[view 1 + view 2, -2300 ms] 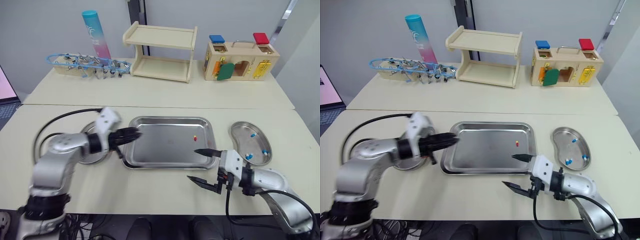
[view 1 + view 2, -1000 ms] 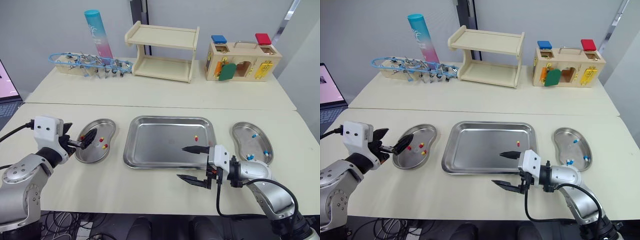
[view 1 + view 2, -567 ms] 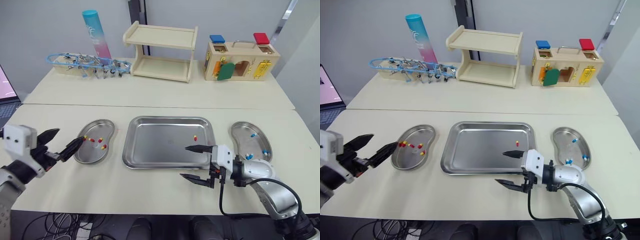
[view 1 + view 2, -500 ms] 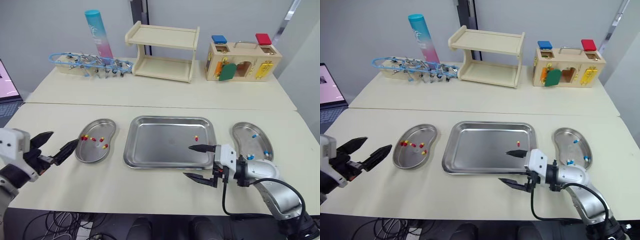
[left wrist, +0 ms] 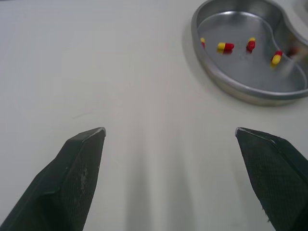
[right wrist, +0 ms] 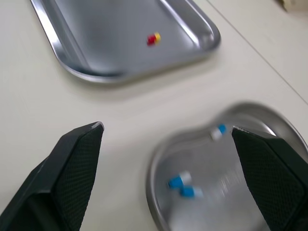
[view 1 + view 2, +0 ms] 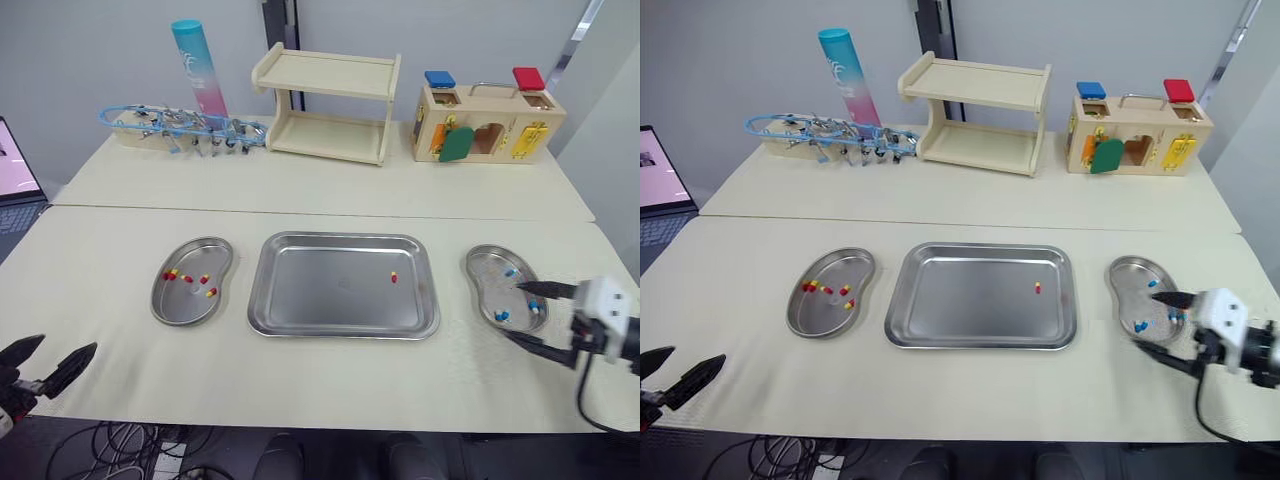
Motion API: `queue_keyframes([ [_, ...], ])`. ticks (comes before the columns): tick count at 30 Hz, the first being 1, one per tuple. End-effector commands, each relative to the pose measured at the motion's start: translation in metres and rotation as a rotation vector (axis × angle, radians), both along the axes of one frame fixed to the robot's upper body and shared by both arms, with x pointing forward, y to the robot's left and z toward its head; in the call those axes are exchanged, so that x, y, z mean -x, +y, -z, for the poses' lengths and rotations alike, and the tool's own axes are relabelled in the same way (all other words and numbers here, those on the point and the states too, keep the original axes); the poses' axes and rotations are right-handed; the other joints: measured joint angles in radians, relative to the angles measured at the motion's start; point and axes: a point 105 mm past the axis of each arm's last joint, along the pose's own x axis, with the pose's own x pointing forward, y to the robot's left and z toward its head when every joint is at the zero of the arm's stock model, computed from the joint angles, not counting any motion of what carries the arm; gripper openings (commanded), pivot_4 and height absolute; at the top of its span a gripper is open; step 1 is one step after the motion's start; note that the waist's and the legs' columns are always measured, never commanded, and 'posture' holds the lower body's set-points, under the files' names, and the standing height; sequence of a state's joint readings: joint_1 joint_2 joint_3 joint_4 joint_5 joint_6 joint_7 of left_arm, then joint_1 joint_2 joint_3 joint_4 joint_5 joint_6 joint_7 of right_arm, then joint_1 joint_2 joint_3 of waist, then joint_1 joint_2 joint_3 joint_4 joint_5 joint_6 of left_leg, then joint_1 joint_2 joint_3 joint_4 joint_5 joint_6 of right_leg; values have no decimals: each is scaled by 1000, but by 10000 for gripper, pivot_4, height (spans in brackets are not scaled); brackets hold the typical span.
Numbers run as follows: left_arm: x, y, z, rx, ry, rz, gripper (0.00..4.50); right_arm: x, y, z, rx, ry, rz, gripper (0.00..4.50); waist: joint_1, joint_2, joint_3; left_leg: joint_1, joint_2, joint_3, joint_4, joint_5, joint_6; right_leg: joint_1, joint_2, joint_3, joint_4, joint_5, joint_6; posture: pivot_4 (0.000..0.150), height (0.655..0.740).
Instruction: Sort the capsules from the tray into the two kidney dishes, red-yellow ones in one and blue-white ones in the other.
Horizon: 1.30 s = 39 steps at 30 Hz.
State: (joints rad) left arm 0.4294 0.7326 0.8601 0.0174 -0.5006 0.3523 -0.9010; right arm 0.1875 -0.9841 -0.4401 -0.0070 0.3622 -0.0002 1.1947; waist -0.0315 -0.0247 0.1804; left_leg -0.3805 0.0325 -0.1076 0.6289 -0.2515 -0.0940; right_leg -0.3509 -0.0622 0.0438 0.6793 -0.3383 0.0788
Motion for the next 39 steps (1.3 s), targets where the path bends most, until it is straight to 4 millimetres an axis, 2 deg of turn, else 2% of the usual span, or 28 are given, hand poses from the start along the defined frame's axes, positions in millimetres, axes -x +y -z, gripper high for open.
queue_keyframes([
  [1,7,11,-8,-44,-10,-16,44871,7,-35,-8,81,-15,55,45000,-1,0,0,0,0,0,0,0,0,0,0,0,0,0,0,1500,7400],
  [4,14,13,-3,-42,7,-25,44871,9,-48,-2,111,10,74,45000,-5,0,0,1,0,1,0,0,0,0,0,1,0,0,0,1500,7400],
  [10,25,14,0,-42,19,-51,44871,0,-46,-1,107,10,68,45000,-18,1,0,1,0,1,0,0,0,0,0,1,1,0,0,1500,7400],
  [17,29,14,-2,-46,20,-53,44871,-6,-50,-5,136,6,59,45000,-18,1,0,1,0,1,0,0,0,0,0,1,0,0,0,1500,7400],
  [18,28,13,-3,-44,20,-46,44871,-8,-45,-9,130,-9,47,45000,-18,1,0,1,0,1,0,0,0,0,0,1,0,0,0,1500,7400],
  [22,22,-1,-6,-42,25,30,44871,-11,-14,-19,80,-45,-45,45000,-18,1,1,1,0,1,0,0,0,0,0,1,1,0,0,1500,7400],
  [27,5,-23,-13,-46,1,140,44871,-3,40,-21,-26,-74,-168,45000,-13,1,1,0,0,0,0,0,0,1,0,1,1,0,0,1500,7400],
  [33,-14,-55,-21,-13,-47,267,44871,19,101,-7,-198,-78,-236,45000,0,1,0,0,0,0,0,0,0,0,0,0,0,0,0,1500,7400],
  [37,-30,-94,-26,4,-73,417,44871,30,138,15,-308,-65,-224,45000,2,0,0,0,0,0,0,0,0,1,0,0,0,0,0,1500,7400],
  [39,-34,-110,-29,16,-87,470,44871,29,148,23,-343,-83,-189,45000,1,0,-1,0,0,-1,0,0,0,1,0,0,1,0,0,1500,7400],
])
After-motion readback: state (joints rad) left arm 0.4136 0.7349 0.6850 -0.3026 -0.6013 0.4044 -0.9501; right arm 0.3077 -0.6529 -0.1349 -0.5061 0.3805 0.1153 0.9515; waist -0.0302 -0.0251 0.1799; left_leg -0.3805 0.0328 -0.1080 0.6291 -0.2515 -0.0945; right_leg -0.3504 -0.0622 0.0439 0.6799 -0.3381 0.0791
